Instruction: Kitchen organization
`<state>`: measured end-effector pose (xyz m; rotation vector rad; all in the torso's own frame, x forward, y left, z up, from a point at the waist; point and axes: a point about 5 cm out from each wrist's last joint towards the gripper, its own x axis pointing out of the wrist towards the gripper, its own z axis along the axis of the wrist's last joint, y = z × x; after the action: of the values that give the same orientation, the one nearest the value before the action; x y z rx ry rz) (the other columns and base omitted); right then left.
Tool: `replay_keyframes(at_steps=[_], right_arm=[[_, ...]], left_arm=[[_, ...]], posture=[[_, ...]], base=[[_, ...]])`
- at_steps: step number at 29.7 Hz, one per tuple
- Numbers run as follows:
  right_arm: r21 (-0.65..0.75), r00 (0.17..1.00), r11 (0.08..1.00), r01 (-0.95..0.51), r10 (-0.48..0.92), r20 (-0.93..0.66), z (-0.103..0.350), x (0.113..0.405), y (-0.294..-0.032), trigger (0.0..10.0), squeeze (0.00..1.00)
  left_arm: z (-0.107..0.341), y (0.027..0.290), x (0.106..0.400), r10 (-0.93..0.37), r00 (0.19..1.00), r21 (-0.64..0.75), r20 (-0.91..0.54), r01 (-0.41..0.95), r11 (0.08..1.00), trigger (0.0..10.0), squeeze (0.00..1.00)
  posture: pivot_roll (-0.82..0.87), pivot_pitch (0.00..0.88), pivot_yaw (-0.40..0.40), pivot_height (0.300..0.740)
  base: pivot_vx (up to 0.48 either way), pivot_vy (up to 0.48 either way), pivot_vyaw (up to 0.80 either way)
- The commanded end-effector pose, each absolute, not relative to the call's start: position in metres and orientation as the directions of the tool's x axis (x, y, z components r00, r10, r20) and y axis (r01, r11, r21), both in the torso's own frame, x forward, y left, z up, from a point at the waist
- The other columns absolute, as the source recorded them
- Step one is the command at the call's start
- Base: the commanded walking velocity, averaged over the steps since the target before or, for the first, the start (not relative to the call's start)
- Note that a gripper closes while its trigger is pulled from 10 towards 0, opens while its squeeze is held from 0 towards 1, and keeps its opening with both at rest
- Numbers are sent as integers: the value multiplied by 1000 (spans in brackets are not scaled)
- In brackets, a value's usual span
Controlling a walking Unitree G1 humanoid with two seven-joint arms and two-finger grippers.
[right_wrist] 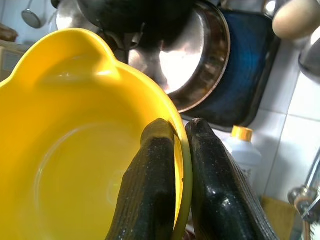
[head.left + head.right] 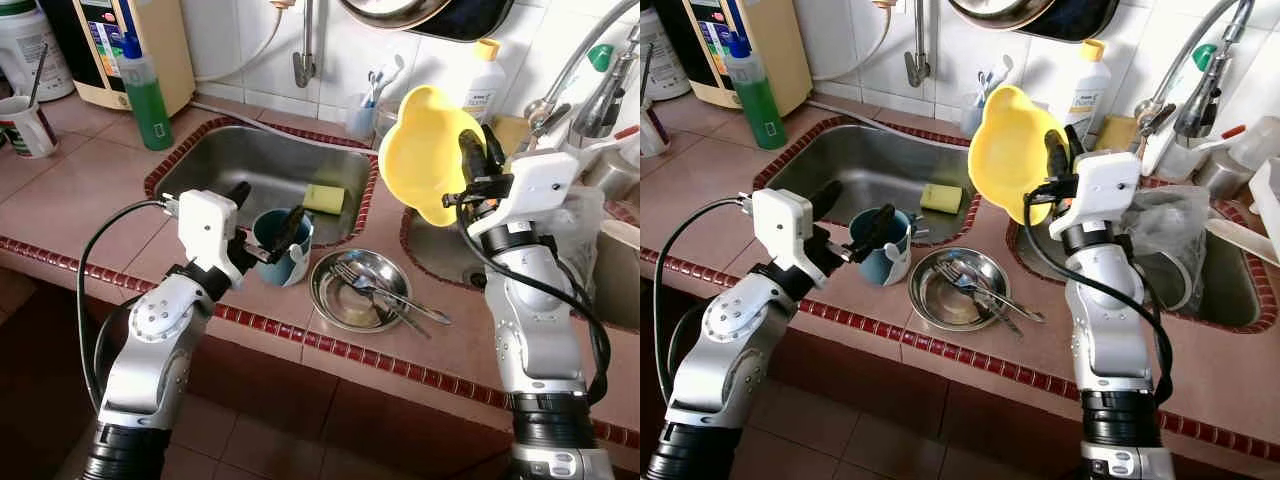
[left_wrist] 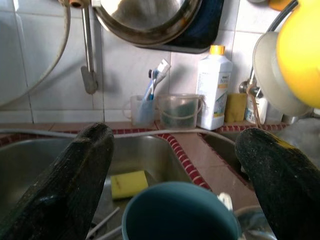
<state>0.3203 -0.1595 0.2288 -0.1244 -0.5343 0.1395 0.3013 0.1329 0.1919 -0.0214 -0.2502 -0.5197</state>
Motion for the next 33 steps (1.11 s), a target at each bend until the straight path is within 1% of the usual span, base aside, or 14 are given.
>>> replay_keyframes(at_steps=[1,21,30,33], right_arm=[[-169,841,982,-81,158,517,231,320,-160,10000,0],[-211,828,975,-67,173,534,227,318,-156,10000,0],[-221,830,973,-60,171,530,225,318,-157,10000,0],[-223,830,973,-55,169,532,225,318,-157,10000,0]], left_arm=[[193,132,303,-491,838,39,239,497,867,10000,0],[193,134,304,-494,839,42,228,499,866,10000,0],[193,134,304,-500,837,47,223,503,863,10000,0],[191,134,304,-493,843,33,214,498,867,10000,0]], posture=[[-36,16,-33,740],[-35,5,-28,740],[-35,17,-24,740],[-34,19,-22,740]], base=[[0,281,0],[0,304,0],[0,313,0],[0,0,0]])
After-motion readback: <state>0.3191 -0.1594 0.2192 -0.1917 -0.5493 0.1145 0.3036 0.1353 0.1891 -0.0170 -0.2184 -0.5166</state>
